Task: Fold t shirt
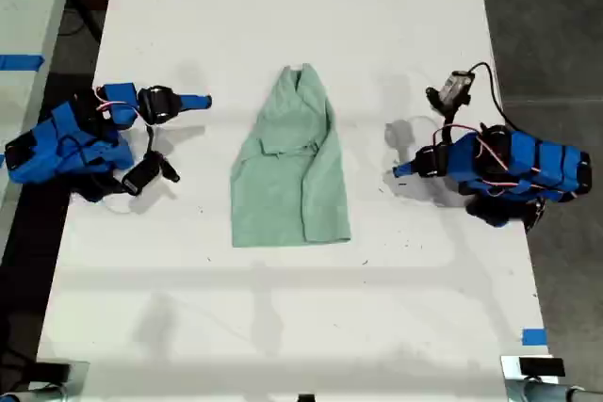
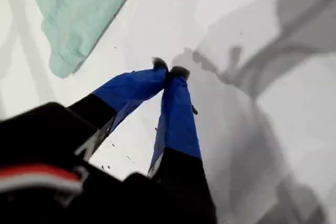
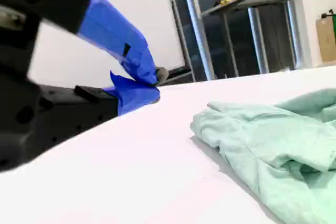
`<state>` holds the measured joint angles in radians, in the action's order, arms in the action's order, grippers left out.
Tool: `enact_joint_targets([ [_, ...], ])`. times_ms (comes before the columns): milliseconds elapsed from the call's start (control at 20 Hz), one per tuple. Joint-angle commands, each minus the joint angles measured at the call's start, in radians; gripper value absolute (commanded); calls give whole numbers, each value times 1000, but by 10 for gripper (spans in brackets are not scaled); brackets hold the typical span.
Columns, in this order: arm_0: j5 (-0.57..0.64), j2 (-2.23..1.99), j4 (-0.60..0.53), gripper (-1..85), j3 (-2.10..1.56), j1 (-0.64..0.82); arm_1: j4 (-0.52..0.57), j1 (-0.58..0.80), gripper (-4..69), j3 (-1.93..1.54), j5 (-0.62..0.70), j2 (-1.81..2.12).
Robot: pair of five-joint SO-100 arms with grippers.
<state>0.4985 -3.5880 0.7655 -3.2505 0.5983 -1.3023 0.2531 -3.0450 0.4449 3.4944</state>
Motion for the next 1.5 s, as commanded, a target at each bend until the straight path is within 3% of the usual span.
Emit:
enact_joint_targets([
  [0, -132, -11, 29, -3, -40, 6, -9, 2, 19, -57, -15, 11],
  [150, -267, -11, 74, -3, -17, -37, -11, 3, 19, -57, -17, 11],
  [300, -316, 18, 245, -3, 212, -58, -11, 6, 19, -57, -17, 11],
  [450, -383, 538, 411, -3, 635, -112, -11, 6, 19, -57, -20, 11],
  [550, -502, 907, 472, -3, 877, -305, -12, 5, 19, -57, -23, 11],
  [750, -739, 1502, 472, -3, 1177, -621, -12, 5, 19, -57, -25, 11],
  [800, -790, 1652, 512, 29, 1278, -673, -12, 5, 19, -57, -25, 11],
  [900, -911, 1871, 630, 191, 1456, -739, -14, 3, 19, -57, -23, 11],
  [1050, -946, 1994, 634, 242, 1536, -736, -14, 2, 19, -57, -25, 11],
  [1300, -936, 2148, 583, 237, 1608, -690, -14, 2, 19, -57, -21, 11],
  [1400, -922, 2172, 535, 186, 1603, -676, -14, 0, 19, -57, -21, 11],
  [1450, -922, 2194, 526, 91, 1603, -667, -14, 0, 19, -57, -21, 11],
])
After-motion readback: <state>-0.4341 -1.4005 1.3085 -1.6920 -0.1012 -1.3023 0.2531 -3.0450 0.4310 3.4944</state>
